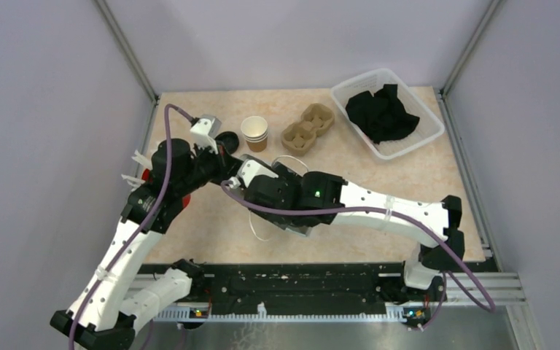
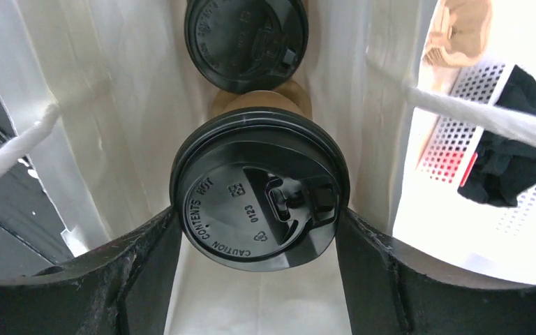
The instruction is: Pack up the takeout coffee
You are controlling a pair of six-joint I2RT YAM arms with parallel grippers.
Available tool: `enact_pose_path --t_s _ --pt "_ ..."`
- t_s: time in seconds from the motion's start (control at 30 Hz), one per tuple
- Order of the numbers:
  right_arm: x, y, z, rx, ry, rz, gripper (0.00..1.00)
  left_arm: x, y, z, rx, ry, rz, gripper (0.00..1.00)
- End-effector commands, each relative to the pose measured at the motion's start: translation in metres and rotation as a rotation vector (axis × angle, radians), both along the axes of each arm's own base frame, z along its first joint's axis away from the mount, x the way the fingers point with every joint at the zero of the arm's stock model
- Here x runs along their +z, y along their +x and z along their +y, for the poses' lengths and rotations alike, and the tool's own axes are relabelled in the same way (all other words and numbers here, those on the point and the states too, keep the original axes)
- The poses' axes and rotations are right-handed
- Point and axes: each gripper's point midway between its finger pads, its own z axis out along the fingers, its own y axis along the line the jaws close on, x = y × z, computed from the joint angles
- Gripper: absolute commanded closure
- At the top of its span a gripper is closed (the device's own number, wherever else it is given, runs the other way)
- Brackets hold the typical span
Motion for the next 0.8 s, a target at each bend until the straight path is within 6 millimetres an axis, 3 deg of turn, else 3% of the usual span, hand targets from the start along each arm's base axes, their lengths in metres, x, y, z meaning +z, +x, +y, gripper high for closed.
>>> enact_pose_path --t_s 0.0,0.13,0.3,0.47,0.77 --pt "0.021 -0.002 0.017 0.053 0.141 -0.036 0.47 0.021 0.0 -0.004 -0.012 -0.068 -0.077 1.0" --pt "0.015 -0.001 0.03 0.086 0.224 -0.06 0.47 0.019 -0.009 -0.003 -0.027 -0.09 -0.107 1.0" --pt "0.0 0.001 0.027 0.106 0.259 -0.098 0.48 0.02 -0.024 0.005 -0.027 -0.133 -0.209 1.0" --pt "-0.012 0.0 0.017 0.133 0.216 -0.104 0.48 0.003 -0.031 0.014 0.011 -0.162 -0.264 1.0" --pt "-0.011 -0.011 0.019 0.255 0.138 -0.054 0.48 -0.018 -0.037 0.017 -0.004 -0.132 -0.276 1.0"
